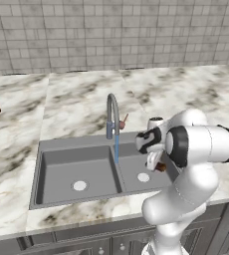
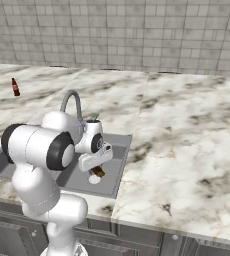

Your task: Turn on the sink faucet. Then move the sweet potato from the counter to the sink. Turn off the sink. Move the vegetable from the sink to the pot next to the stove. Finally move the pot to the front right burner.

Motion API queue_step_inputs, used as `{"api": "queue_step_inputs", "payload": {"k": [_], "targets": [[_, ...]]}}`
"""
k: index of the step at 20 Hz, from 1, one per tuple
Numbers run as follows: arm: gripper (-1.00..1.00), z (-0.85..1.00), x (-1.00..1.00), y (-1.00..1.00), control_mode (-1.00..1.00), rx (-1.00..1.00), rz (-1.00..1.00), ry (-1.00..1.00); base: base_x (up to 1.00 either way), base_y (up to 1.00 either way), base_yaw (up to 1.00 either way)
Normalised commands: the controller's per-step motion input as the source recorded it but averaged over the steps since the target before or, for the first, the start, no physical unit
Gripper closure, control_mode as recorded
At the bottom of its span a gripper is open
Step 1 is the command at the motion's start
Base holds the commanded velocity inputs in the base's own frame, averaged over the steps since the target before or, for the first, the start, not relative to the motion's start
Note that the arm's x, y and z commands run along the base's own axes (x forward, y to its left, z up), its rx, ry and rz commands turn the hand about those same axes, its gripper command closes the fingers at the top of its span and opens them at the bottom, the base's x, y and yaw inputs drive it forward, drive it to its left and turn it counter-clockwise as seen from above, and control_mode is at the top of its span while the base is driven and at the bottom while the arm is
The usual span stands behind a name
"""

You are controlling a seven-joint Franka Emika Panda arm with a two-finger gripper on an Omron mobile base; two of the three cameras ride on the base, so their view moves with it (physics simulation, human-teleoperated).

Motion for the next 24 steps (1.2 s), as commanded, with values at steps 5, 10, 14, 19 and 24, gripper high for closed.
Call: {"api": "queue_step_inputs", "payload": {"k": [5,10,14,19,24], "targets": [[1.00,-0.35,0.36,0.00,-1.00,0.05,0.11,0.00,0.00,0.00,0.00],[1.00,-0.27,0.45,0.00,-1.00,0.05,0.12,0.00,0.00,0.00,0.00],[1.00,-0.27,0.34,0.05,-1.00,0.06,0.10,0.00,0.00,0.00,0.00],[1.00,-0.27,0.22,0.09,-1.00,0.07,0.10,0.00,0.00,0.00,0.00],[1.00,-0.23,0.12,0.10,-1.00,0.04,0.08,0.01,0.00,0.00,0.00]]}}
